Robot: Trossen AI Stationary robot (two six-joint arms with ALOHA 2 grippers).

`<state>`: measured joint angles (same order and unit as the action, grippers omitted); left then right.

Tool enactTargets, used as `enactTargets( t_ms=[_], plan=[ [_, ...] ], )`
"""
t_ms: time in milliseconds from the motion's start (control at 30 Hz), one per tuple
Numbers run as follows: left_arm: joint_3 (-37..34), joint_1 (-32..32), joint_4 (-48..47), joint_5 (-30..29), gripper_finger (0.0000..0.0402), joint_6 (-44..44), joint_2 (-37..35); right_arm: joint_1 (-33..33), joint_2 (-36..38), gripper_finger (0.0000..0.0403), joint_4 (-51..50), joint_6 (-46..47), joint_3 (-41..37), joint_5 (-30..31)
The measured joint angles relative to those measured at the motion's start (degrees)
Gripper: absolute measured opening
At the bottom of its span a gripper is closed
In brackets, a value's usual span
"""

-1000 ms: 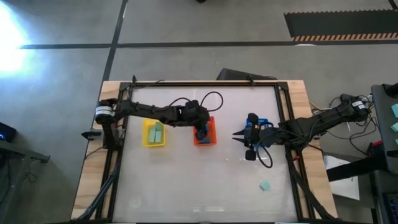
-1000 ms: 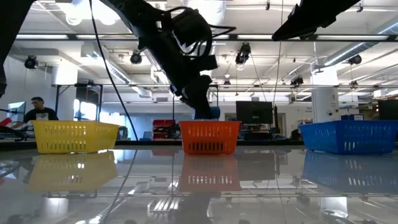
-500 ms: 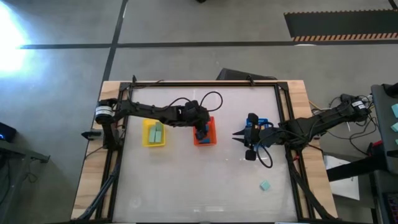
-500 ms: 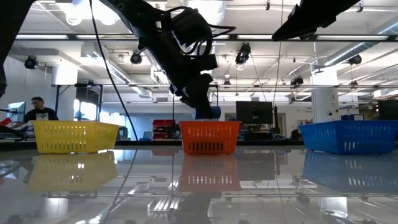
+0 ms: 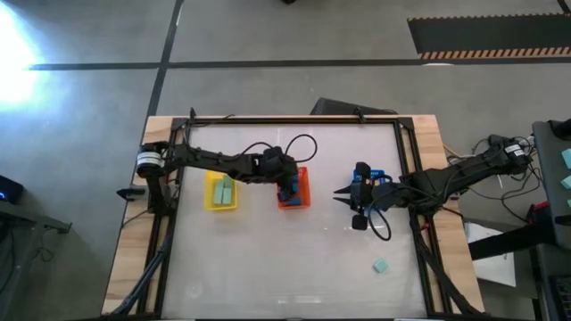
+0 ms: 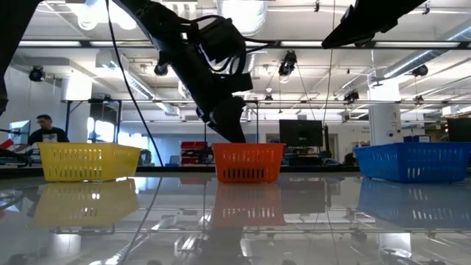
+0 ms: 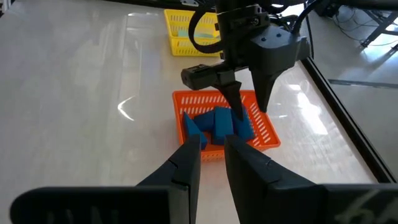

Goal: Sort & place blocks by color
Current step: Put the light blue block into the yellow bin

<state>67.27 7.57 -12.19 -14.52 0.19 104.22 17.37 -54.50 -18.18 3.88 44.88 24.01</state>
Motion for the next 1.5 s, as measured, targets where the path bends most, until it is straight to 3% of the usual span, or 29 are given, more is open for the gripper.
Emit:
enactTargets(
  t_ms=[333, 600, 900, 1067, 1233, 1367, 1500],
  plan=[
    [0.2, -0.7, 0.2, 0.0, 0.0192, -1.3, -0.4, 0.0, 0.0, 0.0063, 0.0, 0.0, 0.0, 0.0],
    [1.3, -3.3, -0.3, 0.0, 0.0193, -1.3, -5.3, 0.0, 0.0, 0.0063, -0.1, 1.3, 0.0, 0.0],
    [-0.9, -10.4, 0.3, -1.1, 0.0192, -3.3, -14.7, 0.0, -0.1, 0.0063, -2.6, 7.7, 0.0, -0.1],
    [-1.8, -15.3, 2.9, -5.1, 0.0192, -2.7, -16.2, 0.0, -0.9, 0.0063, -3.4, 14.3, -0.4, -0.5],
    [-2.1, -18.1, 4.7, -7.7, 0.0192, 1.8, -16.4, 0.9, -3.1, 0.0063, -4.7, 21.4, -0.5, -9.1],
    [-2.1, -18.7, 4.8, -13.4, 0.0192, 6.2, -16.4, 2.8, -6.2, 0.0063, -6.2, 29.3, -0.5, -15.6],
    [-2.4, -18.6, 5.2, -16.0, 0.0192, 8.8, -17.1, 5.2, -10.0, 0.0063, -14.2, 39.1, 0.2, -22.7]
  ],
)
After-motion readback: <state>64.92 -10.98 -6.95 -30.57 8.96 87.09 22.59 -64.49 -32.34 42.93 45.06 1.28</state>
